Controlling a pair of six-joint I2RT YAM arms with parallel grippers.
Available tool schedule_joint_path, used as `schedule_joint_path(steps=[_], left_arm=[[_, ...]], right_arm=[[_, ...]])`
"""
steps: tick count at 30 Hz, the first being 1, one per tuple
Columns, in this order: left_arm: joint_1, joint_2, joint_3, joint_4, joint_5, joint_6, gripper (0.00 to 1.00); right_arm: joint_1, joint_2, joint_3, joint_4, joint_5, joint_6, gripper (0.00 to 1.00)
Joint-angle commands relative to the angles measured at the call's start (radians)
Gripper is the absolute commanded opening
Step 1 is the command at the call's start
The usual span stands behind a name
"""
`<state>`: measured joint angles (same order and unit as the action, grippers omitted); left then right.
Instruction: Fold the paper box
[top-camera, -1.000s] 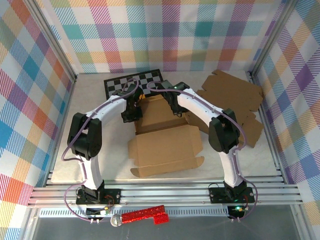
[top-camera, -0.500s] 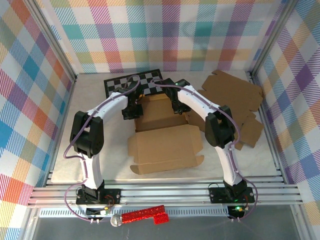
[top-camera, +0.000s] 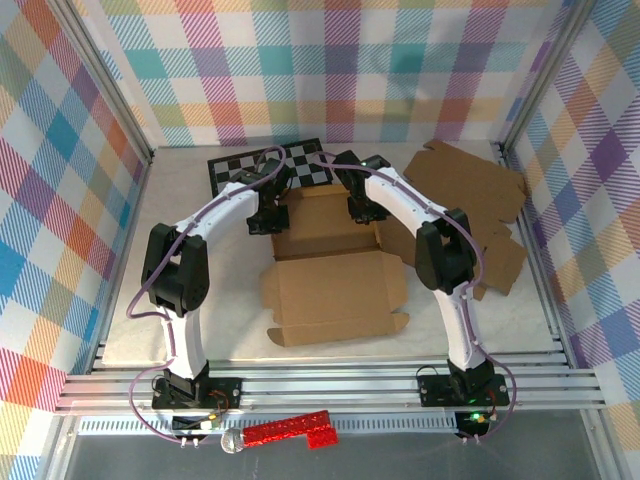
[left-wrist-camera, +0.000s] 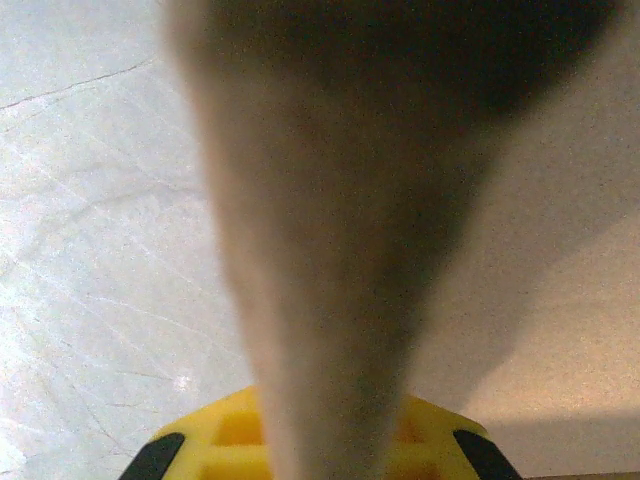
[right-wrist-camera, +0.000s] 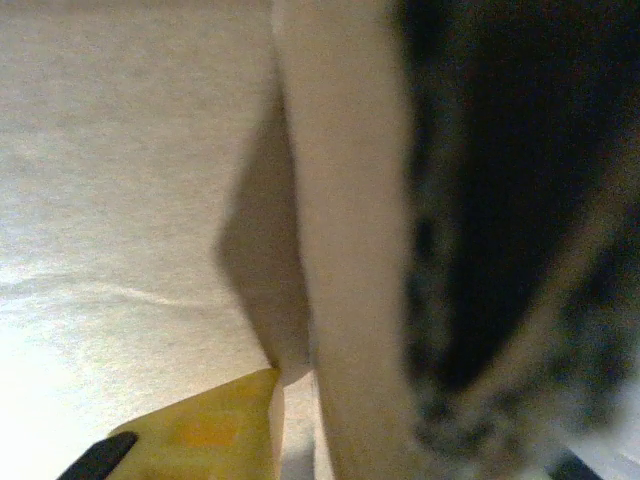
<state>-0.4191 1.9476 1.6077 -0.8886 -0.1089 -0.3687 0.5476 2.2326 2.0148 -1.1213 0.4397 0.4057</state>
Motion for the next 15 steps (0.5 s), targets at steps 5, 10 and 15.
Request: schedule_joint_path(steps=[5, 10, 15], left_arm=[[-0.024, 0.008, 0.041, -0.015, 0.012, 0.039, 0.0], [-0.023, 0.008, 0.043, -0.019, 0.013, 0.046, 0.0], [-0.024, 0.005, 0.043, -0.02, 0.012, 0.047, 0.0]], right_arm=[[0.005, -0.047, -0.022, 0.06, -0.056, -0.051, 0.31], [-0.006, -0.043, -0.029, 0.079, -0.024, -0.076, 0.26], [-0.006, -0.016, 0.004, 0.041, 0.083, -0.079, 0.0]])
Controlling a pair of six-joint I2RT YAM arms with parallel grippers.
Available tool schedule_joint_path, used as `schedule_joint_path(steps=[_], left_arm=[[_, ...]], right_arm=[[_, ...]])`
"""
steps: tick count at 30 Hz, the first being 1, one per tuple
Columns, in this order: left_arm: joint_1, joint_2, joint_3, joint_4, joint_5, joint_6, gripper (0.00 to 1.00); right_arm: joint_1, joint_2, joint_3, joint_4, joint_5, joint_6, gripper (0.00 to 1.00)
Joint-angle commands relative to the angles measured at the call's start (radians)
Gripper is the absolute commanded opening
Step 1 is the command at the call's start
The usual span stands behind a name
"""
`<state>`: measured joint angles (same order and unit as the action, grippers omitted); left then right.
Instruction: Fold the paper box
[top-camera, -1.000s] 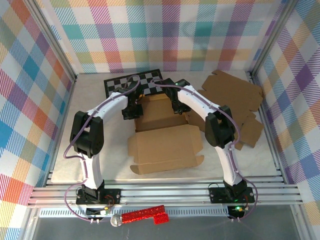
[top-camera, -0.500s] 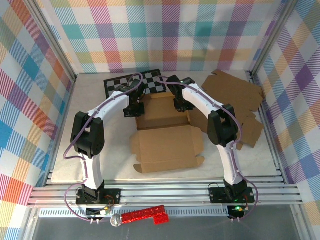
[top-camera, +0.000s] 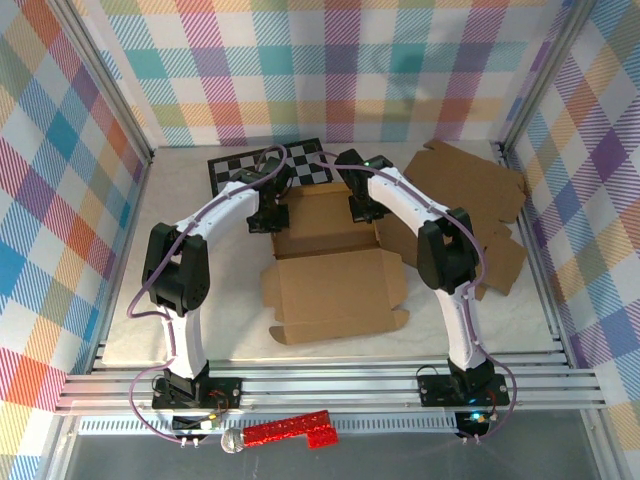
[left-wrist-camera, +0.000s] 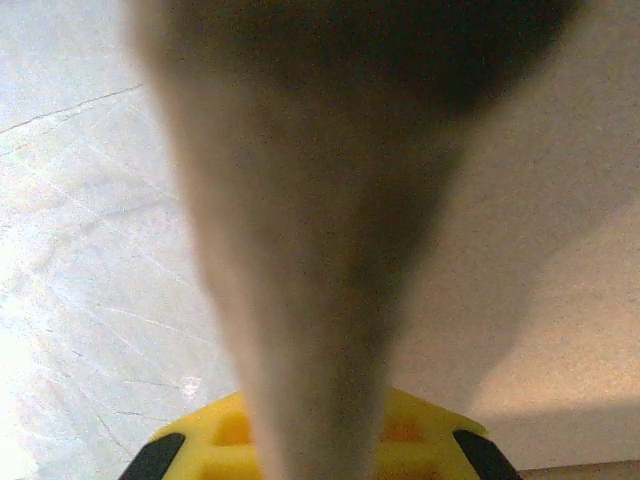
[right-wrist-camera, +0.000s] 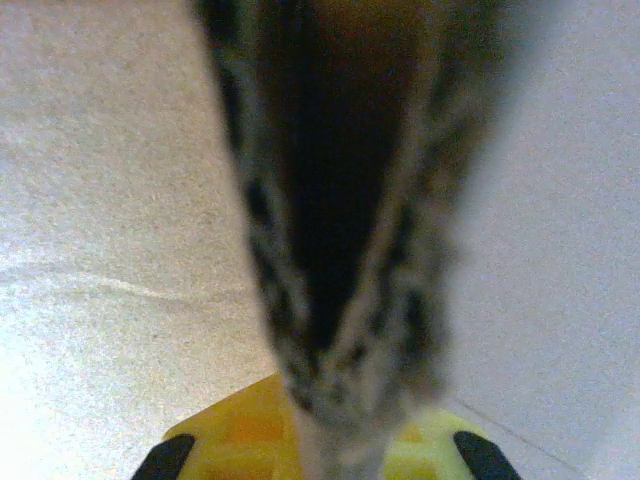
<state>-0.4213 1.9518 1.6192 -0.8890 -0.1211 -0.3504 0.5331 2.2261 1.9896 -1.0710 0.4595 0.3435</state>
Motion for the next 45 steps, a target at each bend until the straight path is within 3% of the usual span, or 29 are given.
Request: schedule_joint_path(steps=[1, 7, 14, 23, 31, 34, 39, 45], left_arm=[[-0.023, 0.001, 0.033, -0.019, 0.023, 0.028, 0.0], [-0.023, 0.002, 0.047, -0.022, 0.023, 0.028, 0.0], [-0.024, 0.012, 0.054, -0.031, 0.022, 0.027, 0.0], [-0.024, 0.01, 0.054, -0.025, 0.022, 0.027, 0.0], [-0.026, 0.009, 0.059, -0.031, 0.023, 0.031, 0.0], [-0.026, 0.007, 0.059, -0.034, 0.026, 0.039, 0.0], [-0.027, 0.01, 0.061, -0.034, 0.032, 0.048, 0.0], [-0.027, 0.014, 0.068, -0.037, 0.029, 0.052, 0.0]], right_arm=[[0.01, -0.007, 0.032, -0.016, 0.071, -0.015, 0.0], [0.011, 0.001, 0.031, -0.062, 0.134, 0.032, 0.0], [0.005, -0.033, -0.007, -0.023, 0.066, 0.055, 0.0], [0.001, 0.037, 0.083, -0.172, 0.11, 0.102, 0.0], [-0.03, -0.08, -0.05, -0.014, -0.061, 0.082, 0.0], [-0.042, -0.131, -0.092, 0.048, -0.098, 0.05, 0.15], [-0.051, -0.135, -0.078, 0.076, -0.145, 0.005, 0.3], [-0.055, -0.081, -0.053, 0.043, -0.148, 0.008, 0.27]])
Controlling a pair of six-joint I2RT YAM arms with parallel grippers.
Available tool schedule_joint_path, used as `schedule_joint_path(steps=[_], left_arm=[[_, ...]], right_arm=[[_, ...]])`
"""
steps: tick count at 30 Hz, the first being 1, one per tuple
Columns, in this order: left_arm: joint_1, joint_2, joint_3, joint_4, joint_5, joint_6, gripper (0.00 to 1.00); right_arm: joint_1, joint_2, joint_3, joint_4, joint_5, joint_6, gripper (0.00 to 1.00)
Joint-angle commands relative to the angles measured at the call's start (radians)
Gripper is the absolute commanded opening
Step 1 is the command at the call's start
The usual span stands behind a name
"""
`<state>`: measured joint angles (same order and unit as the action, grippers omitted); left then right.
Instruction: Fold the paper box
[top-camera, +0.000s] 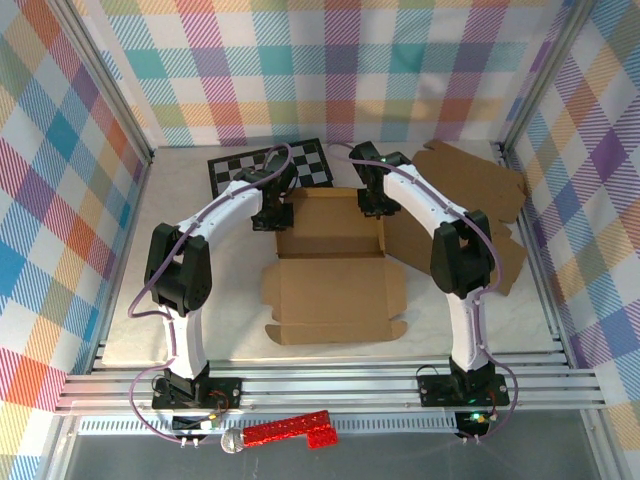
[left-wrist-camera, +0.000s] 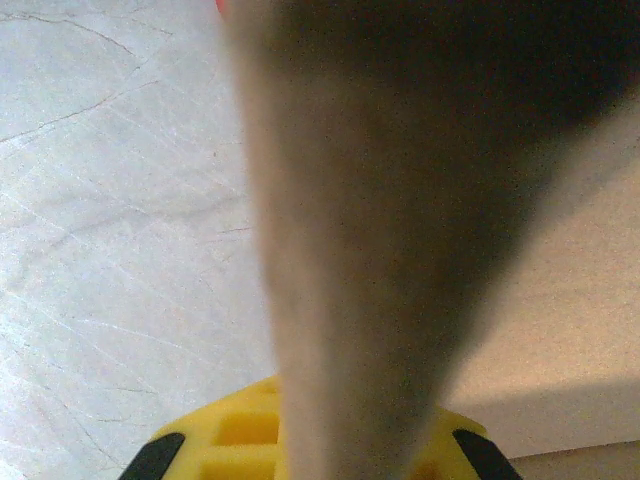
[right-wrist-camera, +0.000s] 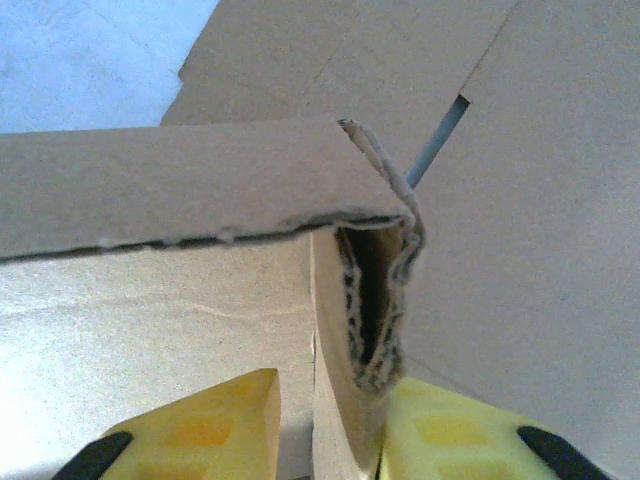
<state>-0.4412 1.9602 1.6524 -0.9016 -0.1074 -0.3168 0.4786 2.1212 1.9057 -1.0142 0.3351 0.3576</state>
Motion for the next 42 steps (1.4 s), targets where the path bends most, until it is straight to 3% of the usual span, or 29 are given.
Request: schedule_joint_path(steps=[1, 18, 23, 27, 31, 37, 39, 42], left_arm=[[-0.007, 0.006, 0.035, -0.026, 0.015, 0.019, 0.0], [-0.007, 0.012, 0.04, -0.033, 0.008, 0.025, 0.0], [-0.006, 0.015, 0.038, -0.027, 0.011, 0.024, 0.0], [-0.006, 0.016, 0.038, -0.028, 0.009, 0.025, 0.0], [-0.007, 0.012, 0.037, -0.028, 0.007, 0.025, 0.0], [-0.007, 0.015, 0.038, -0.025, 0.009, 0.024, 0.0], [-0.007, 0.017, 0.042, -0.025, 0.009, 0.024, 0.0], [-0.007, 0.024, 0.051, -0.032, 0.002, 0.033, 0.0]], right_arm=[[-0.002, 0.029, 0.028, -0.025, -0.017, -0.001, 0.27], [-0.011, 0.029, -0.078, 0.0, 0.012, 0.038, 0.39], [-0.011, 0.001, -0.132, 0.029, 0.005, 0.054, 0.34], [-0.011, 0.011, -0.132, 0.016, 0.035, 0.063, 0.16], [-0.011, 0.012, -0.121, 0.01, 0.057, 0.059, 0.14], [-0.009, 0.023, -0.103, -0.006, 0.061, 0.061, 0.01], [-0.009, 0.021, -0.103, -0.006, 0.055, 0.061, 0.02], [-0.009, -0.004, -0.106, 0.002, 0.019, 0.055, 0.14]])
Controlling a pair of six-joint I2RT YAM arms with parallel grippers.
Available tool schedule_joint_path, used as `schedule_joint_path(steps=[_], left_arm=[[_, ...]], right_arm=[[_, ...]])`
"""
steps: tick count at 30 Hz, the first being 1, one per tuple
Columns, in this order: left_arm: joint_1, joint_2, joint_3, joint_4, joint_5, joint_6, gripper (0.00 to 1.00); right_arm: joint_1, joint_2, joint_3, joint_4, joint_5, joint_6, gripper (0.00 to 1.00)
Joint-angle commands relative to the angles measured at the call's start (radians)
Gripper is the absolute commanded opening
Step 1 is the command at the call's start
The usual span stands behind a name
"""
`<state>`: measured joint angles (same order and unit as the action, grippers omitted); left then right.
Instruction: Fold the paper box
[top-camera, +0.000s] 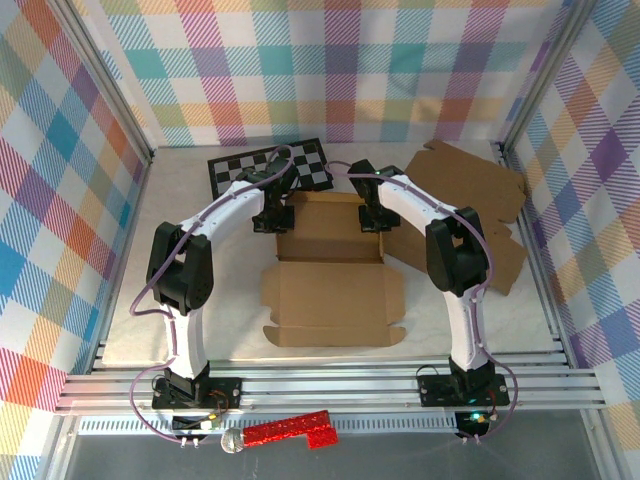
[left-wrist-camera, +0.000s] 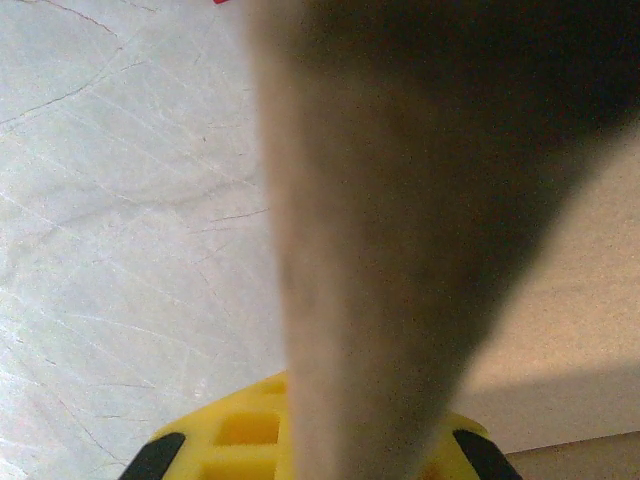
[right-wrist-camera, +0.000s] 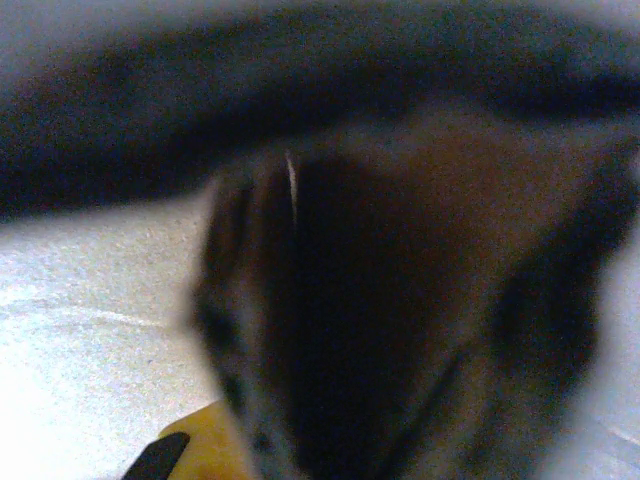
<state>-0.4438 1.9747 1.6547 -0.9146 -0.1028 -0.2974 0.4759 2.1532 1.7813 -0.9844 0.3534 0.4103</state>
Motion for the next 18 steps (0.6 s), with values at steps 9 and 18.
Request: schedule_joint_path(steps=[9, 18], left_arm=[[-0.004, 0.021, 0.102, -0.028, -0.062, 0.179, 0.0], [-0.006, 0.085, 0.229, -0.069, -0.17, 0.339, 0.0]], right_arm=[[-0.007, -0.323, -0.08, 0.073, -0.093, -0.087, 0.47], [-0.006, -0.425, -0.107, 0.127, -0.151, -0.131, 0.53]])
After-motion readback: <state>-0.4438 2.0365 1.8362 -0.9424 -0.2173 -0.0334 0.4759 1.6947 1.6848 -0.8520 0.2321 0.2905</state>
